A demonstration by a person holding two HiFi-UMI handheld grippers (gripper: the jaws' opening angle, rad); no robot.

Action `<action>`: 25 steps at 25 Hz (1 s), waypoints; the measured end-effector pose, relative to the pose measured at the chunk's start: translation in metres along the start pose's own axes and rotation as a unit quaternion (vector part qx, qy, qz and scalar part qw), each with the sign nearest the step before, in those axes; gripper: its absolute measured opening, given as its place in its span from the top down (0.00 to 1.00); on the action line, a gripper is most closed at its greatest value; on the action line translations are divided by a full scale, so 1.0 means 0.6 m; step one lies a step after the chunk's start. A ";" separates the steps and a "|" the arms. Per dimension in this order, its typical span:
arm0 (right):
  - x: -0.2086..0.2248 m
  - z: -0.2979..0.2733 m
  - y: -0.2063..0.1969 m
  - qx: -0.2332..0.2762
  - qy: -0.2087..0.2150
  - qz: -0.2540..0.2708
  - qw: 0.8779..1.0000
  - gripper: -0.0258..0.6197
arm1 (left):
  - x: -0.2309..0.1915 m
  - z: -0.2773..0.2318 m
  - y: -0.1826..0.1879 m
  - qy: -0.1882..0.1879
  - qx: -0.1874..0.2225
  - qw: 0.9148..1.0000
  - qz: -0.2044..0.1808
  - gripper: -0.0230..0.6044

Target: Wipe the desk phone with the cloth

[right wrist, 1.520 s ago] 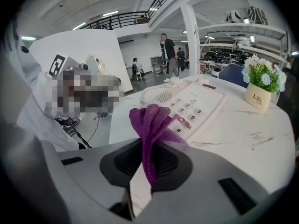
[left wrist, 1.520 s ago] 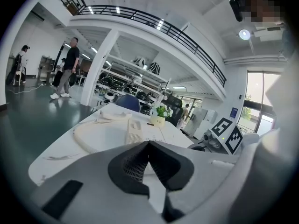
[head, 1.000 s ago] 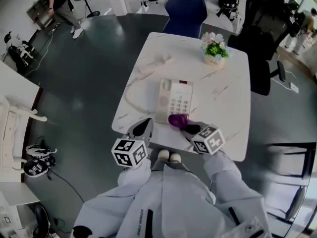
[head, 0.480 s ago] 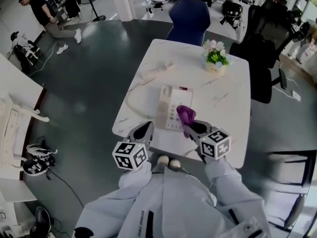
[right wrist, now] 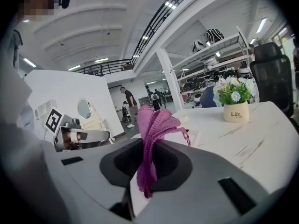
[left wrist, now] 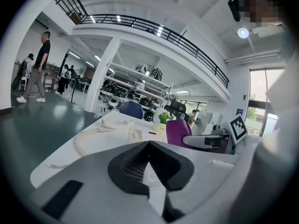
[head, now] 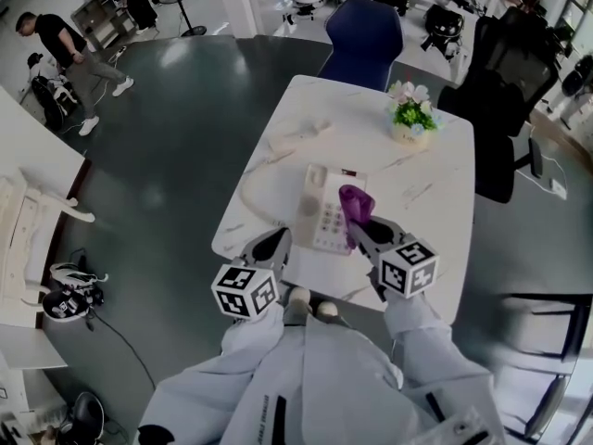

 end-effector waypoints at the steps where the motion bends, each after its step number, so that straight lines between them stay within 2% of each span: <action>1: 0.004 -0.003 0.006 0.003 -0.005 0.001 1.000 0.90 | -0.002 -0.002 0.001 -0.001 -0.001 1.000 0.000 0.97; 13: 0.061 -0.075 0.082 0.017 -0.073 0.054 0.996 0.90 | -0.062 -0.054 0.025 -0.023 -0.028 0.999 0.005 0.97; 19: 0.086 -0.119 0.112 -0.002 -0.094 0.102 0.990 0.90 | -0.080 -0.086 0.037 -0.052 -0.048 0.998 0.000 0.97; 25: 0.096 -0.161 0.114 -0.032 -0.100 0.144 0.984 0.90 | -0.100 -0.108 0.037 -0.064 -0.064 0.996 0.002 0.97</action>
Point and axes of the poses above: the fingertips, and each gripper's own axes: z backward along the fingers, x to its right, y out of its top, the point moved 1 cm from there along z, backward along the fingers, and after that the axes turned 4 degrees about z, right-handed, at the moved point
